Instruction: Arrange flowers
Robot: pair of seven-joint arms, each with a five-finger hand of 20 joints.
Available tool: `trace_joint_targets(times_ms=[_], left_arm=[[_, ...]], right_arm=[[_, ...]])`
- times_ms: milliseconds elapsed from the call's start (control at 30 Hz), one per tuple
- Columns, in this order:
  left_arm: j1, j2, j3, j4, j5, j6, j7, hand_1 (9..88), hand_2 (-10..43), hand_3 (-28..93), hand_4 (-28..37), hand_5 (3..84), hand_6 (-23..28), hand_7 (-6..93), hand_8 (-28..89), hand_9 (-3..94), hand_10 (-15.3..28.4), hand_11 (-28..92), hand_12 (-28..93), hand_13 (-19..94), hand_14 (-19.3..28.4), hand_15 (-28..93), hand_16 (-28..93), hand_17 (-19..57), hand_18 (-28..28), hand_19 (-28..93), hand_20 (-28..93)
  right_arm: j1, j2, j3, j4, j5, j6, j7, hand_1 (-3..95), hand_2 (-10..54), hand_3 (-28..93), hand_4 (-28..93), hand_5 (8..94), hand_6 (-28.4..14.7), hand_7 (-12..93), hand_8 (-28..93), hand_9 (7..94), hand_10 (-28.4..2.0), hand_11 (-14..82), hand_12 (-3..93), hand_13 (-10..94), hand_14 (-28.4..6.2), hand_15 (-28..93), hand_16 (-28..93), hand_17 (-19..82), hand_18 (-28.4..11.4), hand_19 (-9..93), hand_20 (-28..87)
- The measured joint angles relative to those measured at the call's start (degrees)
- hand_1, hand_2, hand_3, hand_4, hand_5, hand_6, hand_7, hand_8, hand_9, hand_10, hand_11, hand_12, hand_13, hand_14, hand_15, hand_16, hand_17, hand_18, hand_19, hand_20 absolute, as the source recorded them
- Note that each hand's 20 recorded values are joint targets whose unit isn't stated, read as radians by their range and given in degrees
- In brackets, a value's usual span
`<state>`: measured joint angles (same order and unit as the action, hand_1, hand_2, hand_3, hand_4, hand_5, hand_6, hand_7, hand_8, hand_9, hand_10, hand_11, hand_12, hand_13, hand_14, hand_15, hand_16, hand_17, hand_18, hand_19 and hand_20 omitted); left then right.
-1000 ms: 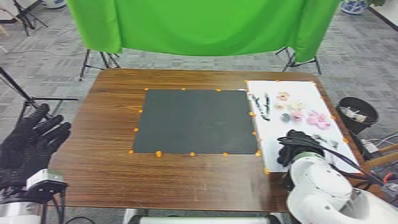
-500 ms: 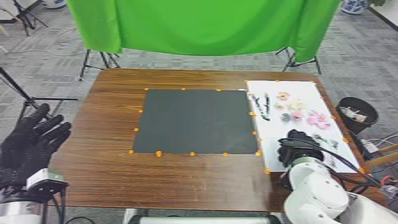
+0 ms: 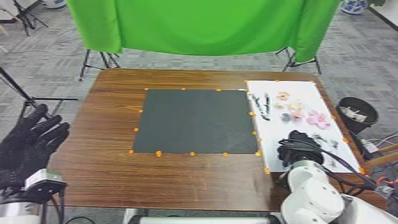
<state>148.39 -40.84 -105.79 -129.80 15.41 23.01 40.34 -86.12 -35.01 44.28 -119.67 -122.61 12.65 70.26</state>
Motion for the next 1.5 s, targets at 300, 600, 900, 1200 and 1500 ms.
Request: trace_joint_targets(times_ms=[300,600,900,1200,1500], left_arm=[[0.85,0.92,-0.15,-0.01,-0.62,0.03,1.25,29.6,6.8,65,-21.5,36.2,9.0,10.4,-8,32.7,18.9,28,11,21,25.1,52,-12,-8.4,22.2,45,7],[0.85,1.37,-0.2,-0.01,-0.65,0.07,1.35,29.6,6.9,65,-21.5,36.2,9.0,10.5,-8,32.5,18.9,27,11,21,25.1,52,-12,-8.4,22.2,45,7],[1.2,1.34,-0.8,-0.07,-0.53,0.07,1.16,29.7,6.9,64,-21.5,36.3,9.0,10.6,-8,32.7,18.9,27,11,21,25.2,52,-12,-8.4,22.2,45,7],[1.26,1.08,-0.78,-0.09,-0.26,0.06,0.54,29.6,6.8,65,-21.5,36.2,9.0,10.6,-8,32.7,19.0,28,11,21,25.1,52,-12,-8.4,22.1,45,7],[1.44,1.46,-0.73,-0.14,-0.64,0.13,1.1,29.7,6.8,65,-21.4,36.2,9.0,10.5,-8,32.6,18.9,28,11,21,25.0,52,-12,-8.4,22.2,45,7]], right_arm=[[1.18,1.9,0.85,-1.09,-0.04,2.36,-0.41,48.6,-8.1,80,-7,80.3,-4.6,35,27,85.5,-13.4,55.6,25.5,84,-8.1,80,19,64,-15.2,93,53],[4.27,2.6,3.87,-3.2,0.29,2.51,-1.03,52.3,-9.2,72,-20,80.4,-7.4,21,19,85.0,-13.1,45.4,25.2,82,-8.8,73,17,63,-15.0,93,36],[-6.54,2.29,17.25,-9.21,9.18,3.01,-3.78,41.7,-6.7,69,-20,70.3,-11.1,15,-9,79.0,-17.6,36.4,18.5,78,-10.0,69,13,61,-12.5,93,15],[-13.36,0.87,17.89,-9.45,8.64,-4.24,-1.69,41.9,-7.2,68,-19,71.9,-12.0,14,-8,80.1,-18.4,33.4,17.9,79,-9.7,67,12,62,-12.0,93,11],[-13.36,0.44,17.57,-9.44,8.52,-5.79,-1.11,42.8,-8.0,68,-18,73.3,-12.0,15,-8,80.4,-18.5,32.8,18.1,80,-9.6,67,13,62,-12.1,93,11]])
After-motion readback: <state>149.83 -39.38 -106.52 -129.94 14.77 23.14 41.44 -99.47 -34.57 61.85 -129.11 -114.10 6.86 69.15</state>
